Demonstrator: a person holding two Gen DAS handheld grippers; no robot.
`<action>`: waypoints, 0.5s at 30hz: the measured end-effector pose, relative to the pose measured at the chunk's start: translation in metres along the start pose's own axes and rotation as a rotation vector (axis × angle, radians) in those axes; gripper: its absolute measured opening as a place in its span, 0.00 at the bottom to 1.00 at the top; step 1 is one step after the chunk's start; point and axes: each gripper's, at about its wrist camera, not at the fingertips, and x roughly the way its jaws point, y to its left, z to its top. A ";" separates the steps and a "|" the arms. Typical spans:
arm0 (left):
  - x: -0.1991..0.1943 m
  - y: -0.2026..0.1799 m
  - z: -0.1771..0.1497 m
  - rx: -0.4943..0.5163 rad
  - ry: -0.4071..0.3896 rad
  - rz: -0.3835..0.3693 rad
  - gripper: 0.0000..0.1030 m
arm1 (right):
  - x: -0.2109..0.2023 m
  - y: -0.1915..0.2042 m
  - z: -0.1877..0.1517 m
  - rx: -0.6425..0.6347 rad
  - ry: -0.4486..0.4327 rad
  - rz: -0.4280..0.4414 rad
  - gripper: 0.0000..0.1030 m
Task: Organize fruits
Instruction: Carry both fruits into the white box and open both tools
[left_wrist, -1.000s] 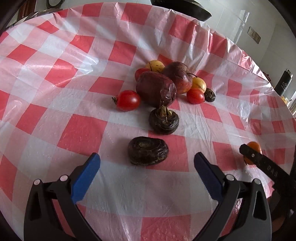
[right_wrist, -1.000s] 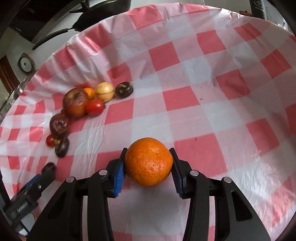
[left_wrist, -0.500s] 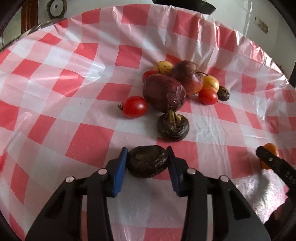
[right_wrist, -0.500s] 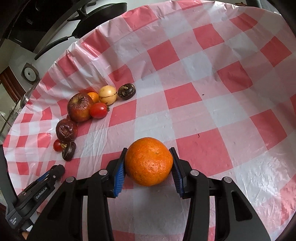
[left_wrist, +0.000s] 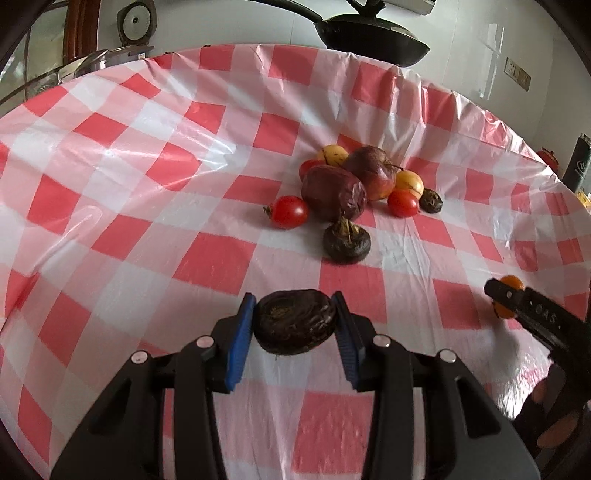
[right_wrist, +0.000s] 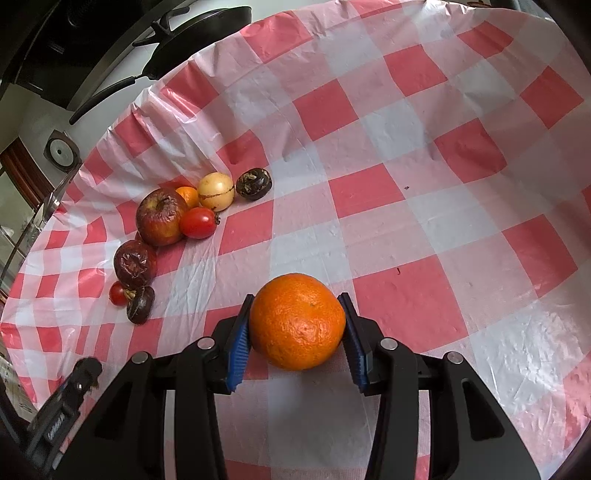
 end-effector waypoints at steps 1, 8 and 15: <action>-0.001 -0.001 -0.003 -0.001 0.003 0.001 0.41 | 0.000 0.000 0.000 0.001 0.000 0.000 0.43; -0.015 0.001 -0.021 -0.012 0.017 0.010 0.41 | 0.000 -0.001 0.001 0.005 0.000 0.001 0.43; -0.053 0.025 -0.045 -0.047 0.001 0.015 0.41 | -0.015 0.023 -0.015 -0.071 0.031 -0.046 0.43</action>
